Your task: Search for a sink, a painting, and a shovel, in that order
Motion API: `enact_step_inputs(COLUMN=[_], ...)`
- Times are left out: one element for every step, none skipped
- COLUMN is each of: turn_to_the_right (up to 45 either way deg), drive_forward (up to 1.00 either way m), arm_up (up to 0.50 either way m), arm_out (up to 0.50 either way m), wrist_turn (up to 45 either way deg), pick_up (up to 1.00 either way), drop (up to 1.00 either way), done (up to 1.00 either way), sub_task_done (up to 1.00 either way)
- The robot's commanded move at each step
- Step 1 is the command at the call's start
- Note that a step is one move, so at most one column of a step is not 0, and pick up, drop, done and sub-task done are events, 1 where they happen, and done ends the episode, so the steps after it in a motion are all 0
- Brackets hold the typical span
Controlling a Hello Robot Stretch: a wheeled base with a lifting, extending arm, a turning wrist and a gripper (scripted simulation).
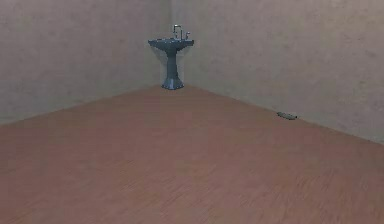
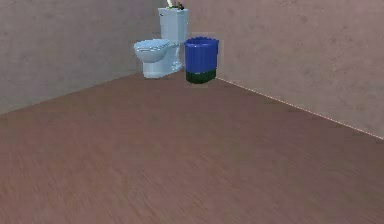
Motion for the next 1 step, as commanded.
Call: enact_step_inputs(turn_to_the_right=[-3.0], drive_forward=[0.00], arm_up=[0.00], arm_out=[0.00], wrist_turn=[0.0], pick_up=[0.00], drop=[0.00], done=[0.00], sub_task_done=[0.00])
